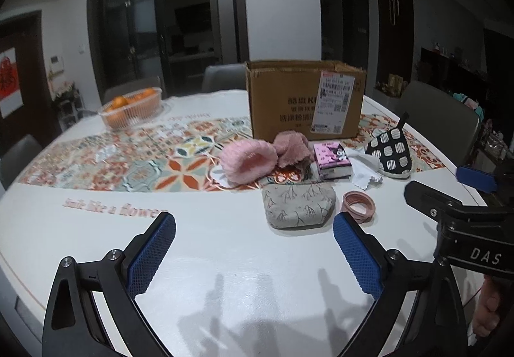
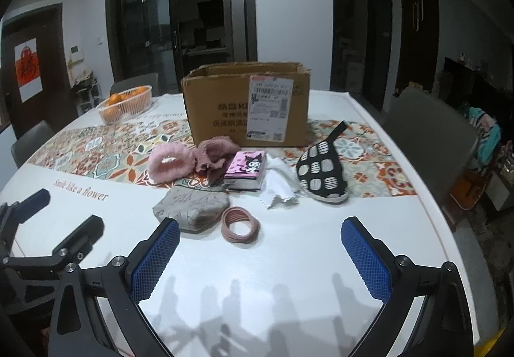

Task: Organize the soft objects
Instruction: 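Move the left tool toward the grey floral pouch while the right tool approaches the pink hair-tie coil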

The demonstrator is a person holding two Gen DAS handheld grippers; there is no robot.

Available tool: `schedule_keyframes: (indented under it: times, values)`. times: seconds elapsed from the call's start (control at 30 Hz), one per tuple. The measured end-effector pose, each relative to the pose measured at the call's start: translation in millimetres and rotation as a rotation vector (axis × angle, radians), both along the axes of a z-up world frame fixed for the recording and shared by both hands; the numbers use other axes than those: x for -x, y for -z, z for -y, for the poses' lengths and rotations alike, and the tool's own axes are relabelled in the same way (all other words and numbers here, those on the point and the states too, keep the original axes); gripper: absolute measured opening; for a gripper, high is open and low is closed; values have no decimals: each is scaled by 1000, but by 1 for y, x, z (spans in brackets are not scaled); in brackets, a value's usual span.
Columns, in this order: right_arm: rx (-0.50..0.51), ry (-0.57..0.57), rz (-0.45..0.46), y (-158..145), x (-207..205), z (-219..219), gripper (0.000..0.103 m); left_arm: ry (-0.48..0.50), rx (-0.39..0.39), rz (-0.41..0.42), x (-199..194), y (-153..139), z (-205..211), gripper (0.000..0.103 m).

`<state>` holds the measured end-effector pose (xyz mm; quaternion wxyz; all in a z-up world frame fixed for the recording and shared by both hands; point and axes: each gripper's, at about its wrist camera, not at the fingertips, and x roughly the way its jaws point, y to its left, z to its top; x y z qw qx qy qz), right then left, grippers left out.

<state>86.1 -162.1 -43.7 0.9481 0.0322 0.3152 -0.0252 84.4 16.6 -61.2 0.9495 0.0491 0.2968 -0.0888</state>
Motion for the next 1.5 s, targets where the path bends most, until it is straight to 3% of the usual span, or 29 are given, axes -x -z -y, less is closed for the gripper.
schedule_keyframes:
  times: [0.43,0.63,0.93,1.07,1.2,1.5]
  values:
    - [8,-92,-163,43,-53,3,82,96,-44,-124,-46,37,23,96]
    - [23,-120,-214,56,-64,4,78,131,-60,-185,-62,43,29,96]
    - [49,-139,-264,61,-69,8,74,140,-151,-194,-71,41,42,96]
    - [33,-148,-290,65,-70,10,74,126,-141,-185,-76,34,46,96]
    - [-26,-134,-310,69,-75,18,70,136,-98,-244,-86,38,48,96]
    - [1,-141,-319,71,-77,19,62,162,-41,-294,-93,46,50,96]
